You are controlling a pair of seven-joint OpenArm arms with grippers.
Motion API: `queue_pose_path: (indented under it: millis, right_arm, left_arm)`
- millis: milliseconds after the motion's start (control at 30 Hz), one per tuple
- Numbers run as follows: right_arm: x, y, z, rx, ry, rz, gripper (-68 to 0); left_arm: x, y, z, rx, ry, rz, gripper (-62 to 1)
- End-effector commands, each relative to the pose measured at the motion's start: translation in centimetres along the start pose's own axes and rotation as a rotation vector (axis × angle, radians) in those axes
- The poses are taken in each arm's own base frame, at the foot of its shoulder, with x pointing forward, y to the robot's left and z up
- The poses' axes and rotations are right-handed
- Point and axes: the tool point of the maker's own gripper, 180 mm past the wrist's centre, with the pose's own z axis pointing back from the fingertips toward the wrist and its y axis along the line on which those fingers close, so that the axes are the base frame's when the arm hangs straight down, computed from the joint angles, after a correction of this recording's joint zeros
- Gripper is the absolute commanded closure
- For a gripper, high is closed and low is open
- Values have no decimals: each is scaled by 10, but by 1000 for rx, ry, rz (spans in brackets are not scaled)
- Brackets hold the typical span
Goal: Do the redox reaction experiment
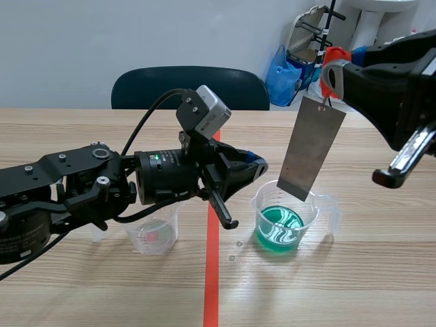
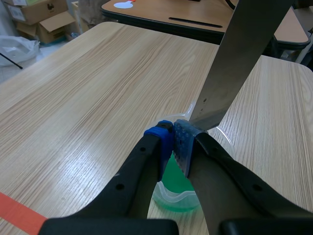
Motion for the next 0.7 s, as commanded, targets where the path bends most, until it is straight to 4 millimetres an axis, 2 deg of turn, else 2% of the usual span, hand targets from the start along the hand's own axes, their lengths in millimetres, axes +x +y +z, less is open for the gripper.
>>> queue_pose_path:
  millis: [0,100,200,333,433,533,667]
  right_arm:
    - [14,-5,1,-12,-40,24,-6]
    - [14,-5,1,-12,-40,24,-6]
    - [14,-5,1,-11,-41,24,-6]
    - [14,-5,1,-11,-41,24,-6]
    - [14,-5,1,-11,-41,24,-6]
    - [14,-5,1,-11,-41,24,-6]
    - [14,-5,1,-11,-41,24,-6]
  left_arm:
    - [10,-3,-2,-10,-30,-2,-23]
    - [2,7,10,10,1,-14,-23]
    - [-11,26,40,59,42,-32,-23]
    - [-22,59,109,180,74,-57,-23]
    - [-25,74,169,281,96,-51,-23]
    - [-29,73,224,354,119,-44,-23]
    - [-45,54,280,416,158,0,-23]
